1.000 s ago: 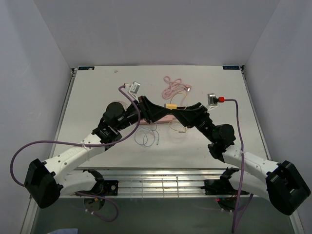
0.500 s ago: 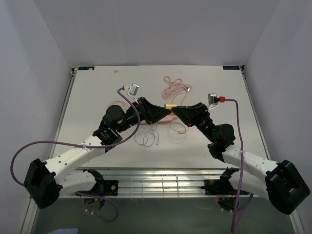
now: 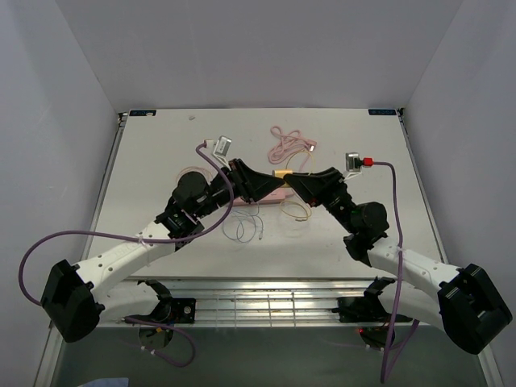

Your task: Insert the plug

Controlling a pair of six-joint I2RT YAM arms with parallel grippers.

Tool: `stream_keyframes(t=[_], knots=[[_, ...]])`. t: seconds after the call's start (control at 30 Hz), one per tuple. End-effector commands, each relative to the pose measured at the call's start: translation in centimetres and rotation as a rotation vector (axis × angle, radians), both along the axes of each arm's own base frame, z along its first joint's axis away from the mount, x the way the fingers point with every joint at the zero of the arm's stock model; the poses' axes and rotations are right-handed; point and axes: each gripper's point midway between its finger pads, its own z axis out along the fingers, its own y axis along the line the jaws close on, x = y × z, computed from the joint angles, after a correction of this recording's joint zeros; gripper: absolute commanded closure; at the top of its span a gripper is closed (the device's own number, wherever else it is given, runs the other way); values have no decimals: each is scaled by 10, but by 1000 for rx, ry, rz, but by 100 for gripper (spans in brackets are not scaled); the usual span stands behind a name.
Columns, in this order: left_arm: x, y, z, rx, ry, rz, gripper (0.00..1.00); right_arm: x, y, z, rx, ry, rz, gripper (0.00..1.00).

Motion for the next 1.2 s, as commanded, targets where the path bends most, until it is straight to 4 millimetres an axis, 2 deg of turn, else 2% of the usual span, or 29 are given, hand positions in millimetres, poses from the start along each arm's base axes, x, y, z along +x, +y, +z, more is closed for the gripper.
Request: stream_keyframes(t=[0.0, 0.2, 0.23, 0.27, 0.33, 0.43, 0.73, 0.77, 0.87, 0.9, 0.93, 1.07, 1.17], knots=[[13, -3, -22, 100, 49, 51, 100, -20, 2, 36, 28, -154, 36, 92], [13, -4, -21, 114, 67, 49, 100, -18, -10, 33, 25, -156, -34, 92], [13, -3, -20, 113, 71, 50, 96, -17, -13, 35, 36, -152, -51, 92], [13, -3, -19, 111, 69, 53, 86, -17, -14, 34, 33, -147, -58, 92], [12, -2, -17, 101, 80, 52, 45, -15, -16, 33, 21, -147, -79, 92], [11, -3, -14, 96, 76, 44, 32, -12, -17, 31, 10, -138, -98, 92], [1, -2, -3, 78, 58, 7, 27, -1, -17, 20, -24, -93, -135, 92], [0, -2, -2, 77, 54, 5, 20, 1, -17, 18, -38, -86, -144, 92], [-2, 1, 0, 74, 41, 5, 11, 5, -18, 15, -47, -81, -165, 92], [-3, 1, 0, 77, 37, 4, 4, 8, -19, 12, -60, -73, -176, 92], [-3, 2, 0, 79, 36, 2, 2, 11, -20, 11, -66, -70, -185, 92], [-6, 4, 1, 90, 26, -1, 2, 17, -22, 8, -93, -72, -211, 92], [-4, 10, 0, 125, 30, 34, 2, 32, -21, 5, -200, -94, -251, 92]])
